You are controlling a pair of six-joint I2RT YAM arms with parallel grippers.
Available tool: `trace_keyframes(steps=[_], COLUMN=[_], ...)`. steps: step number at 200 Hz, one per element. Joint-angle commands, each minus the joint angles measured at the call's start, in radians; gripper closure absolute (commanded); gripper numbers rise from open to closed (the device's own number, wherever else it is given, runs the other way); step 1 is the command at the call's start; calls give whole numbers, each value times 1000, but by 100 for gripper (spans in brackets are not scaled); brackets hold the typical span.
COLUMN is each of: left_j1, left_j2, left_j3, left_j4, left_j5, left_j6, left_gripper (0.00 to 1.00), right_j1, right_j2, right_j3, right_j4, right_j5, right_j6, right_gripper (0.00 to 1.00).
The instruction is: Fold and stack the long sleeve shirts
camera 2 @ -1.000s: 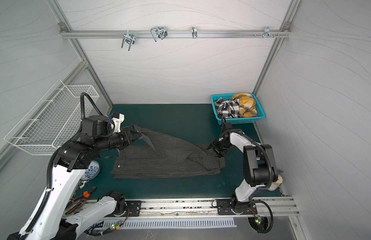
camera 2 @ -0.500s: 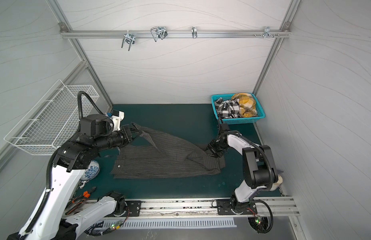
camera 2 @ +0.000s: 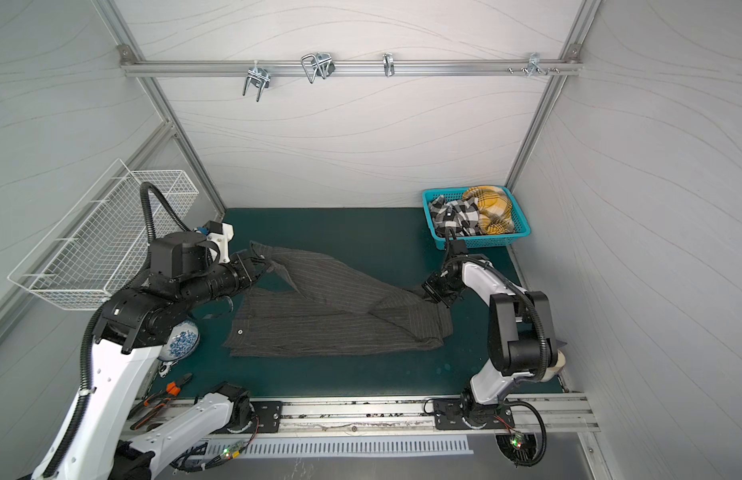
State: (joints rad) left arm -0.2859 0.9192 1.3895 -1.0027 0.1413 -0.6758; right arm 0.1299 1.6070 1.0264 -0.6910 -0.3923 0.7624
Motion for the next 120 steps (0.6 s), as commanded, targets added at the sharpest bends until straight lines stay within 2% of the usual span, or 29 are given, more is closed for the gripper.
trace_keyframes(steps=[1, 36, 78, 93, 98, 112, 120], left_j1=[10, 10, 10, 10, 10, 10, 10], left_j2=[-40, -140, -165, -171, -170, -177, -188], left_j3=[-64, -189, -132, -153, -165, -206, -233], left_j4=[-38, 139, 116, 101, 97, 117, 144], left_j5=[-69, 146, 185, 162, 157, 189, 209], left_j6=[-1, -29, -90, -100, -98, -96, -105], left_gripper=[100, 100, 100, 100, 100, 100, 100], right_j1=[-12, -13, -10, -9, -9, -2, 5], right_j2=[-31, -1, 74, 80, 79, 48, 13], right_j3=[6, 7, 24, 24, 20, -5, -25], right_j4=[-71, -49, -33, -33, -32, -24, -24], right_j5=[9, -3, -3, -2, -10, -26, -11], right_j6=[-54, -94, -127, -134, -133, -121, -110], right_gripper=[100, 100, 100, 100, 93, 64, 56])
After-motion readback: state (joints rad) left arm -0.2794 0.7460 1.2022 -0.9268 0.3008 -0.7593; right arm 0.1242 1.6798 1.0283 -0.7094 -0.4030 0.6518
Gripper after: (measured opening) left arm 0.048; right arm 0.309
